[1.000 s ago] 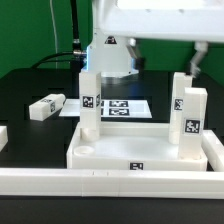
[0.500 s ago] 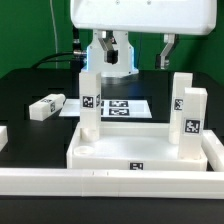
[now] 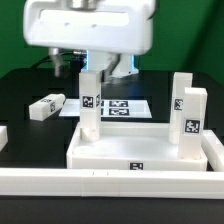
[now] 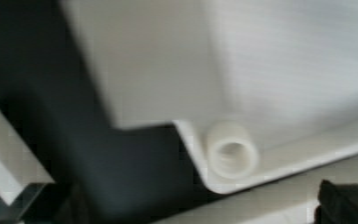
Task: Assemble desk
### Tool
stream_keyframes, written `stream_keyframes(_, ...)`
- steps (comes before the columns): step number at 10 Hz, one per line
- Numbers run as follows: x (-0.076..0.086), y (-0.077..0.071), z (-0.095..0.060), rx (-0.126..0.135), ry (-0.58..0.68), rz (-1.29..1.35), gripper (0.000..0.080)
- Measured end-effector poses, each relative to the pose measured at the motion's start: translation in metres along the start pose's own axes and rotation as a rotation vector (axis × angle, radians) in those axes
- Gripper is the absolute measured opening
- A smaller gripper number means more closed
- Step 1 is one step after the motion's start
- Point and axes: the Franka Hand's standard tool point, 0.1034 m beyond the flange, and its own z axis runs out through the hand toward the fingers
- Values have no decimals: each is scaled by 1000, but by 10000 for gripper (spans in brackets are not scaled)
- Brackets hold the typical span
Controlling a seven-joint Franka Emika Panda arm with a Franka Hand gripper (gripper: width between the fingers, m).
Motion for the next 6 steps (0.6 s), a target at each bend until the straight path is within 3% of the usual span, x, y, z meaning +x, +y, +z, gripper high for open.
stream_keyframes(4,1,-2,0,0,-2,0,649)
stream_keyframes(6,3,36,7,-3,-13,-17,649)
